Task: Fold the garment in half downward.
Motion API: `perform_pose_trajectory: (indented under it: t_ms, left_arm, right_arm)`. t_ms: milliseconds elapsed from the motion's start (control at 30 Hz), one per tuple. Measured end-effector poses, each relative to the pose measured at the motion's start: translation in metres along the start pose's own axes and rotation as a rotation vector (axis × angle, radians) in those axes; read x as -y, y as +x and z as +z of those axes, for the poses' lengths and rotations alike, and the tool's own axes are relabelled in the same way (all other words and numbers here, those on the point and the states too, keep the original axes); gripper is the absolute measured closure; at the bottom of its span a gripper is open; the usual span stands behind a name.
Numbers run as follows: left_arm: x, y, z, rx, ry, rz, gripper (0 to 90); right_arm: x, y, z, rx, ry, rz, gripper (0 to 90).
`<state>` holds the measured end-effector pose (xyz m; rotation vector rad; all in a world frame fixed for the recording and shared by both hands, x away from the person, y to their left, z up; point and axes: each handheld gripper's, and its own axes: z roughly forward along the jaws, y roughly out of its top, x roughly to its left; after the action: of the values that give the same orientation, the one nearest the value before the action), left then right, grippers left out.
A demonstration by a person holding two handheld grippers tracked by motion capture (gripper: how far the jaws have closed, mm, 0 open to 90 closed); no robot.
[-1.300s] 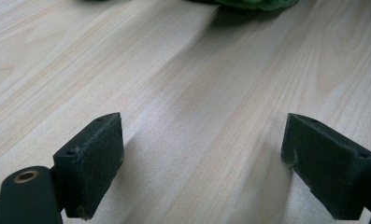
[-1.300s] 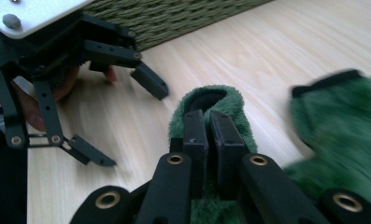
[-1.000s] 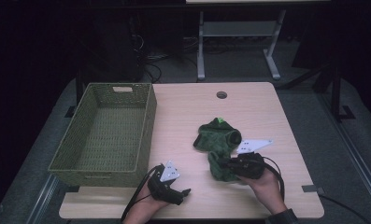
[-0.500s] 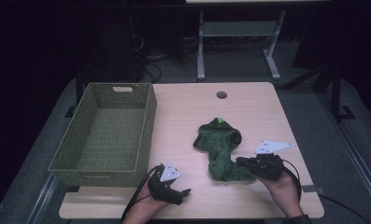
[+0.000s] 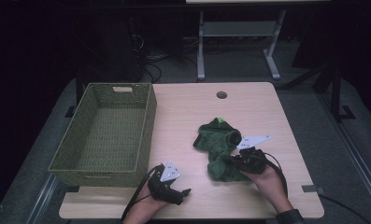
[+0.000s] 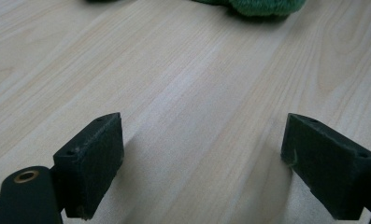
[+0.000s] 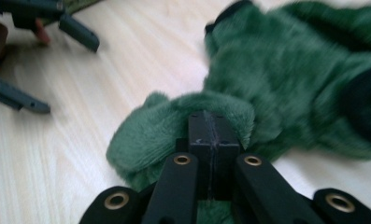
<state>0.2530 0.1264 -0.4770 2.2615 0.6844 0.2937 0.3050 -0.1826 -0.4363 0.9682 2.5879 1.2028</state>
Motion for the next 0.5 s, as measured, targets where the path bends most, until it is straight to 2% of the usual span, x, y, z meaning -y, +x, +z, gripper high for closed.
perform_pose_trajectory:
  t_ms: [67, 133, 167, 300, 433, 500]
  left_arm:
    - [0.000, 0.000, 0.000, -0.001, 0.000, 0.002, 12.4]
    - [0.000, 0.000, 0.000, -0.001, 0.000, 0.002, 12.4]
    - [0.000, 0.000, 0.000, -0.001, 0.000, 0.002, 12.4]
    - [0.000, 0.000, 0.001, 0.000, -0.001, -0.004, 12.4]
    - [0.000, 0.000, 0.001, 0.000, -0.001, -0.003, 12.5]
    - [0.000, 0.000, 0.001, 0.000, -0.001, -0.004, 12.4]
  right_arm:
    - [0.004, 0.000, 0.003, -0.009, 0.031, 0.012, 89.7]
    - [0.005, 0.000, 0.003, -0.020, 0.027, 0.010, 89.8]
    - [0.008, 0.002, 0.007, -0.036, 0.041, 0.009, 89.9]
    - [0.011, 0.005, 0.016, -0.030, 0.077, -0.012, 90.0]
    - [0.012, 0.003, 0.019, -0.034, 0.079, 0.011, 90.0]
    - [0.012, 0.003, 0.015, -0.026, 0.057, -0.008, 87.7]
